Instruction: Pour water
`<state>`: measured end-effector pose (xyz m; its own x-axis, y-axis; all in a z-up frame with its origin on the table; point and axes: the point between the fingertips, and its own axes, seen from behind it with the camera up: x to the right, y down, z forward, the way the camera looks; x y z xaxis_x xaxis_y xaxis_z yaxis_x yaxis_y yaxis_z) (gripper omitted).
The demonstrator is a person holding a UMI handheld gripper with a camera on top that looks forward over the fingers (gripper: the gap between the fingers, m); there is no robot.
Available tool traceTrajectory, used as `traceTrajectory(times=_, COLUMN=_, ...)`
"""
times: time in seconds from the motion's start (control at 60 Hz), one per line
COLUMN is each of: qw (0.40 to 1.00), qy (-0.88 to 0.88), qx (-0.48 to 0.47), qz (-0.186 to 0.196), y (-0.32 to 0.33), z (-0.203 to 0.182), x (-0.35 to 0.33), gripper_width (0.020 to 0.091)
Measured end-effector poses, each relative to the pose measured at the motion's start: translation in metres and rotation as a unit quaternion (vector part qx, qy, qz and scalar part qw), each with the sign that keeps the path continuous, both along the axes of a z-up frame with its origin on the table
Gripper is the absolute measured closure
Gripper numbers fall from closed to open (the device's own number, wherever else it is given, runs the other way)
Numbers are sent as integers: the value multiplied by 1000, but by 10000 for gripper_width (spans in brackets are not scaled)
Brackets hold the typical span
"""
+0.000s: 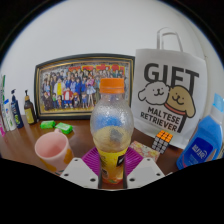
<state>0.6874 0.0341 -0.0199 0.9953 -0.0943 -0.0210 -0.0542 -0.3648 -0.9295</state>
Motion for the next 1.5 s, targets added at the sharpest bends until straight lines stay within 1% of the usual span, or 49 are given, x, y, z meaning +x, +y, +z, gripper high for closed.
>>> traceTrajectory(times=0.033, qw=1000, qy=-4, qx=-1, qz=0, y=-2, z=-5, x=2, gripper_width=819)
traceTrajectory(times=0.067, qw=1000, qy=-7, qx=11, qz=-2, y=-1, z=-4, x=3, gripper_width=830)
traceTrajectory(times=0.317, qw=999, qy=-2, qx=30, qz=-13, y=5, z=-2, x=7, gripper_width=831)
traceTrajectory(times=0.417, qw=999, qy=-7, qx=35, qz=-13, y=9, z=-1, x=7, gripper_width=828)
traceTrajectory(times=0.433, qw=999, qy=-7, qx=34, qz=-13, y=9, z=-2, x=7, gripper_width=818)
traceTrajectory(times=0.567, qw=999, qy=9, qx=19, qz=-24, y=6, z=-5, x=10, gripper_width=598)
traceTrajectory(times=0.65, qw=999, qy=18, qx=-13, qz=-28, y=-4, z=-13, x=9, gripper_width=236)
traceTrajectory(times=0.683, qw=999, qy=19, qx=-23, qz=-31, y=-11, z=-13, x=8, gripper_width=284)
traceTrajectory(times=0.7, qw=999, qy=20, qx=-27, qz=-34, y=-15, z=-11, x=7, gripper_width=294)
traceTrajectory(times=0.75, qw=999, qy=20, qx=-32, qz=-37, y=-27, z=-3, x=3, gripper_width=239)
traceTrajectory(times=0.767, qw=998, qy=19, qx=-35, qz=-38, y=-31, z=0, x=2, gripper_width=233)
traceTrajectory(times=0.833, qw=998, qy=8, qx=-48, qz=-43, y=-54, z=12, x=-5, gripper_width=250)
traceTrajectory(times=0.9, qw=997, qy=-3, qx=-62, qz=-53, y=-81, z=27, x=-13, gripper_width=250)
traceTrajectory(times=1.0, qw=995, qy=-4, qx=-80, qz=-58, y=-126, z=54, x=-36, gripper_width=249)
traceTrajectory(times=1.1, qw=995, qy=5, qx=-78, qz=-60, y=-173, z=86, x=-69, gripper_width=248)
traceTrajectory(times=1.3, qw=994, qy=4, qx=-87, qz=-64, y=-264, z=134, x=-133, gripper_width=248)
traceTrajectory(times=1.417, qw=994, qy=7, qx=-85, qz=-62, y=-304, z=153, x=-163, gripper_width=248)
traceTrajectory(times=1.5, qw=995, qy=6, qx=-85, qz=-57, y=-321, z=158, x=-178, gripper_width=252)
